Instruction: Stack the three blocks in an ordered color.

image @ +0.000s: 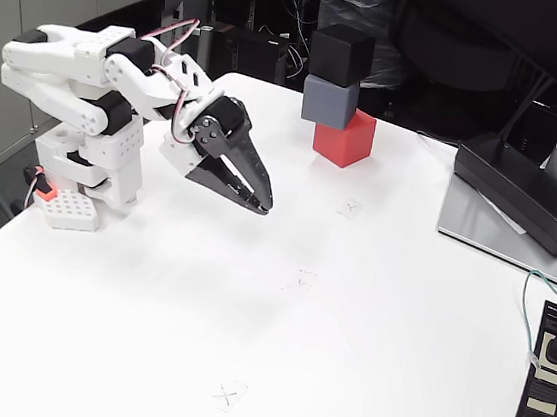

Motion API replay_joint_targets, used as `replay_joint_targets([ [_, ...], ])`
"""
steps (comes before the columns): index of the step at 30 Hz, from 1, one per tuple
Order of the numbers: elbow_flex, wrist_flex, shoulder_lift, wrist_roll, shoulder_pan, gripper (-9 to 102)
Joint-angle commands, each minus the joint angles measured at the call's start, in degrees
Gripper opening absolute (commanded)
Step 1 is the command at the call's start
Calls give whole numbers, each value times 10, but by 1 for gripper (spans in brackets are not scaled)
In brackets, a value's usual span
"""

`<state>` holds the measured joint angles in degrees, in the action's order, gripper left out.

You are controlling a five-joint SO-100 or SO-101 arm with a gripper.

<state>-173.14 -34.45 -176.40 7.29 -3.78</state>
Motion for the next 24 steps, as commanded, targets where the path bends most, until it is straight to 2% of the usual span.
replay_joint_targets([
  [1,-4,4,-25,-8,0,-1],
  [11,-16,4,-56,-88,0,0],
  [24,-40,3,-114,-91,1,-1],
])
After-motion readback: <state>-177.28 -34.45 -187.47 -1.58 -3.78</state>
